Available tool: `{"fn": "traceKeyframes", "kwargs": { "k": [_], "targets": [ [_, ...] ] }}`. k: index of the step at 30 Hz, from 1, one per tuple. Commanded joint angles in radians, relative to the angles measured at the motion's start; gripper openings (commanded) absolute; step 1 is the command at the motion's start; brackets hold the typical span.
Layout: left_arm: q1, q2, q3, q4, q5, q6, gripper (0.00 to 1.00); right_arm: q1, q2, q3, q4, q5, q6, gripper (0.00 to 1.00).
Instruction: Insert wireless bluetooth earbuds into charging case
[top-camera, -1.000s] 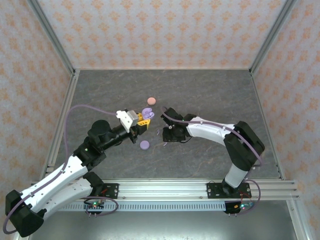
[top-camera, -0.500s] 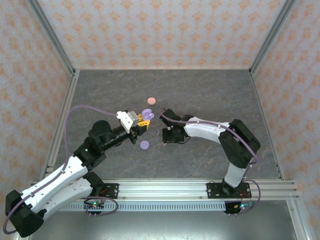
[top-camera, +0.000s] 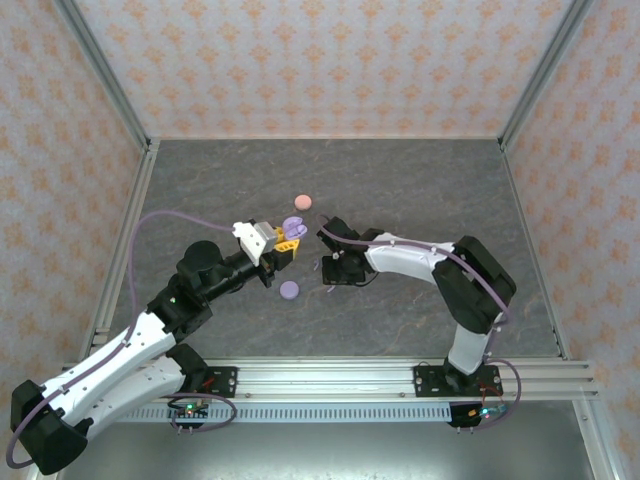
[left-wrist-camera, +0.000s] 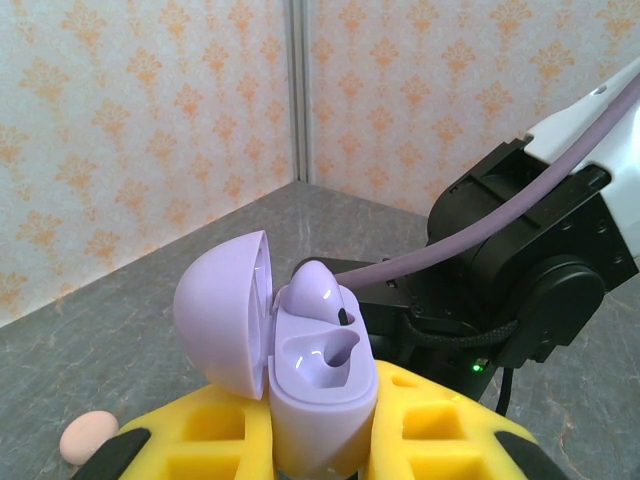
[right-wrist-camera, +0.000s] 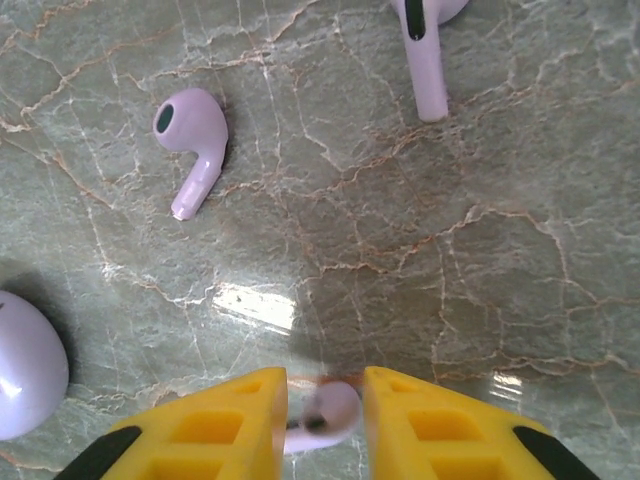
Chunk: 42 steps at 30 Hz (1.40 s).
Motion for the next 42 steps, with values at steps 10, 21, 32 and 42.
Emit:
{"fn": "traceKeyframes", "kwargs": {
  "k": [10,21,32,42],
  "targets": [
    [-0.006,-0.013,0.003,0.005,-0.012,0.023,0.0,0.009,0.041,0.049,0.008,0.009,-0.002,0.31],
    [-0.006,-0.014,0.0,0.006,-0.01,0.021,0.0,0.009,-0.049,0.033,-0.069,0.045,-0.027,0.34],
    [-0.006,-0.014,-0.006,0.011,-0.01,0.015,0.0,0.009,-0.036,-0.016,-0.026,0.001,0.002,0.34],
    [-0.006,-0.011,-0.005,0.01,-0.01,0.015,0.0,0.011,0.022,-0.011,0.006,-0.02,0.006,0.31]
  ]
}}
